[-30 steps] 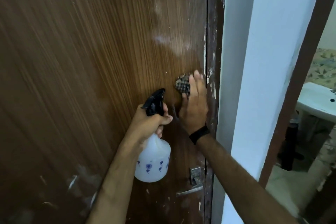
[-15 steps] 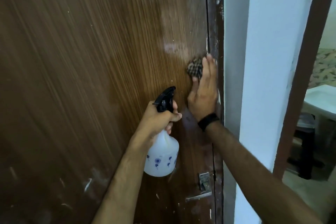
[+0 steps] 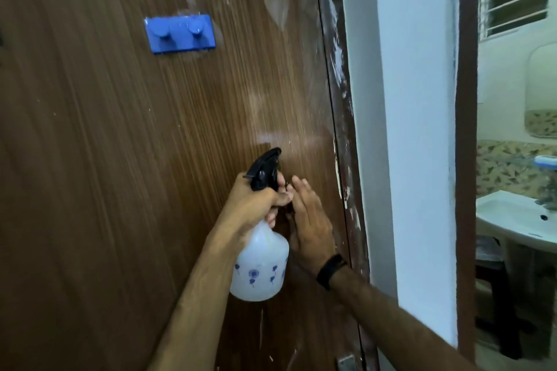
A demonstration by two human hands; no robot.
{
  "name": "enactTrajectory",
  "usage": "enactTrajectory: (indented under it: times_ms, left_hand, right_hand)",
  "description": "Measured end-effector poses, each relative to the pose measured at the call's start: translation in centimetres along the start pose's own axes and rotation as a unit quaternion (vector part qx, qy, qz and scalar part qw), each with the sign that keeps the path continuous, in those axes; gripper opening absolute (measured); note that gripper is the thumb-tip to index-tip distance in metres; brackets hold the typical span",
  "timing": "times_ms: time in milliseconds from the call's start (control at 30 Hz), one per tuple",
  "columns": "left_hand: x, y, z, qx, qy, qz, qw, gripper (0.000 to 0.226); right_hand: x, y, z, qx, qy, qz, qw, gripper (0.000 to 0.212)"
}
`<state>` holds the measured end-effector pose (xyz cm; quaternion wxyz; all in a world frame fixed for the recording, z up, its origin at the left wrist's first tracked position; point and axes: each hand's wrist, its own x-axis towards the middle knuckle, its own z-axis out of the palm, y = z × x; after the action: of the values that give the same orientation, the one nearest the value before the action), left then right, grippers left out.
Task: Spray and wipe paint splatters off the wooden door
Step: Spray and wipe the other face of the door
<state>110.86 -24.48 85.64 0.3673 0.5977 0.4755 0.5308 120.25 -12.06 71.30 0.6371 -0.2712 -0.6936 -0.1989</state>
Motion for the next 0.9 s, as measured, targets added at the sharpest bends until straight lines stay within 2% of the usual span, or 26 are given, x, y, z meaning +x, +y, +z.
enactTrajectory:
  times_ms: [67, 200, 267, 400, 567, 633, 733, 900]
  left_hand:
    - [0.5, 1.0, -0.1, 0.001, -0.004, 0.005, 1.000, 0.019]
    - [1.8, 3.7, -0.7, -0.002, -0.004, 0.019, 1.000, 0.020]
    - [2.1, 5.0, -1.2, -0.002, -0.006, 0.028, 1.000, 0.019]
    - [2.3, 6.3, -2.6, -0.011, -0.007, 0.049, 0.999, 0.018]
    - [1.3, 5.7, -4.2, -0.026, 0.001, 0.046, 0.999, 0.018]
    - [0.9, 5.6, -4.3, -0.018, 0.009, 0.037, 0.999, 0.018]
    - [1.0, 6.3, -4.4, 0.019, 0.019, 0.029, 0.999, 0.020]
    - [2.4, 9.3, -4.2, 0.054, 0.043, 0.064, 0.996, 0.019]
  right_hand:
    - [2.5, 0.2, -0.7, 0.008, 0.006, -0.001, 1.000, 0.082]
    - [12.1, 0.7, -2.2, 0.005, 0.050, 0.028, 0.998, 0.055]
    - [16.4, 0.4, -2.6, -0.004, 0.071, 0.049, 0.996, 0.050]
    - [18.1, -0.9, -2.0, -0.022, 0.091, 0.074, 0.993, 0.053]
    - [13.2, -2.0, -0.2, -0.012, 0.031, -0.013, 0.999, 0.066]
    - [12.7, -2.1, -0.3, -0.006, 0.015, -0.028, 0.999, 0.063]
    - [15.5, -2.3, -0.7, -0.014, 0.019, -0.054, 0.998, 0.052]
    - [23.8, -1.9, -1.4, -0.027, 0.054, -0.054, 0.997, 0.058]
